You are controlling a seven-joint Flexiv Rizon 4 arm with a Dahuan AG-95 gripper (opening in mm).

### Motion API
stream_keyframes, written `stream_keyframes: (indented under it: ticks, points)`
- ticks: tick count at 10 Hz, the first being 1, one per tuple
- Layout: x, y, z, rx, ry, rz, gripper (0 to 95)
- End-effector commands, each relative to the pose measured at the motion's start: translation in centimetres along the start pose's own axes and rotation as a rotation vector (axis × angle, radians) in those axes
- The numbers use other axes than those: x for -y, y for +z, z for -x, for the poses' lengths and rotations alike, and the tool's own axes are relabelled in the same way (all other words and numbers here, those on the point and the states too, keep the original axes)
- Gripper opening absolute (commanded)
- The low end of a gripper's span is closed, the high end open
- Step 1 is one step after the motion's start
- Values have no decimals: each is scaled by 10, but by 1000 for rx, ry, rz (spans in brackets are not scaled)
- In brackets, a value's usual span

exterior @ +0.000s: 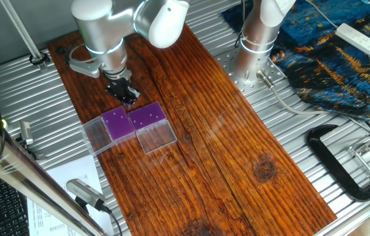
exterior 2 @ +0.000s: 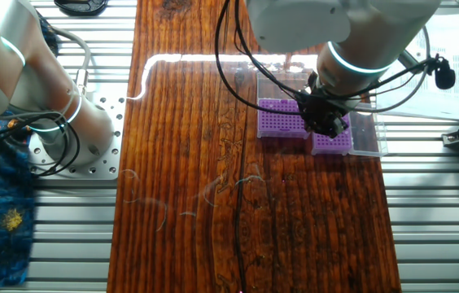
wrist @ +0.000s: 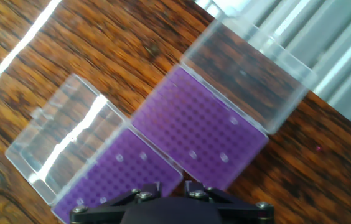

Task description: Transfer all small pipette tips from one holder to another

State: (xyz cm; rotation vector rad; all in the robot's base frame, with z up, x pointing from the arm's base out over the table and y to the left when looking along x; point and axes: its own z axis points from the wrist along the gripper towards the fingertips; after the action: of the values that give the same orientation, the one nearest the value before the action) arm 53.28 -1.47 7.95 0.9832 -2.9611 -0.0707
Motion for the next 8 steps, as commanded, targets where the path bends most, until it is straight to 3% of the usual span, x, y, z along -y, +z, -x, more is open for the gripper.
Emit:
stream_keyframes:
  ticks: [1,8]
  points:
    - [0,1,0,-4,-13,-5,0]
    - [0,1,2,1,-17,2,0]
